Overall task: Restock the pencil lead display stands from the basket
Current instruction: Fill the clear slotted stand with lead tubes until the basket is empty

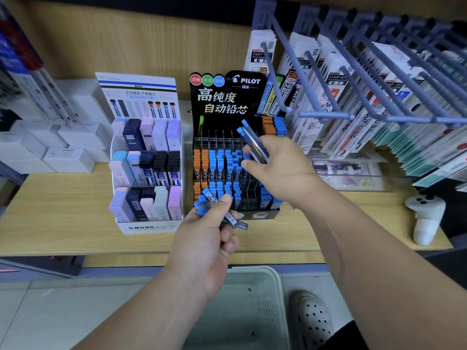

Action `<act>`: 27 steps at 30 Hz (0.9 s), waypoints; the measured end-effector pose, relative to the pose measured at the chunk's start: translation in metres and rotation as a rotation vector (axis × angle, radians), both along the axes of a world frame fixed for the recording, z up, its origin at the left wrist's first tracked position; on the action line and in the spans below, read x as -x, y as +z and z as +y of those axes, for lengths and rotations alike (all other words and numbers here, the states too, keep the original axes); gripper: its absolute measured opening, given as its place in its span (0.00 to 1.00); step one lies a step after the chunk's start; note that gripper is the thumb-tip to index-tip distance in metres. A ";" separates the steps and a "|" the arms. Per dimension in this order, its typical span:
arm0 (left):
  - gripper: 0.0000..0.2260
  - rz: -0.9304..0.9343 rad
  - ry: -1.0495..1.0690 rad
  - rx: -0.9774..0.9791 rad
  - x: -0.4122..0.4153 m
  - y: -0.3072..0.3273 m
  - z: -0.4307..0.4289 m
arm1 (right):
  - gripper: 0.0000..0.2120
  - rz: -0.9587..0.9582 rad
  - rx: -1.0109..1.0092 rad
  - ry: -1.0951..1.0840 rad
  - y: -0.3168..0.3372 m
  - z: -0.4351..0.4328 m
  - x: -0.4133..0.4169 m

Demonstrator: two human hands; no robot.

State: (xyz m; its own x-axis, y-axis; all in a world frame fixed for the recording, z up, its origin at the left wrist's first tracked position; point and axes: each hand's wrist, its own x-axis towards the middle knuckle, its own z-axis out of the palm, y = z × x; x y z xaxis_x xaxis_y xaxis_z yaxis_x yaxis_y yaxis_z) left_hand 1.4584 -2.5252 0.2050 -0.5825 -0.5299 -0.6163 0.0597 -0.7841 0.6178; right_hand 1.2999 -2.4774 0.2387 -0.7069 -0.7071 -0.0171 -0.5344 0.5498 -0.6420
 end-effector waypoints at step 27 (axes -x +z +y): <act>0.05 -0.016 -0.004 0.043 -0.001 -0.002 -0.003 | 0.12 -0.628 0.191 -0.072 -0.012 -0.005 -0.013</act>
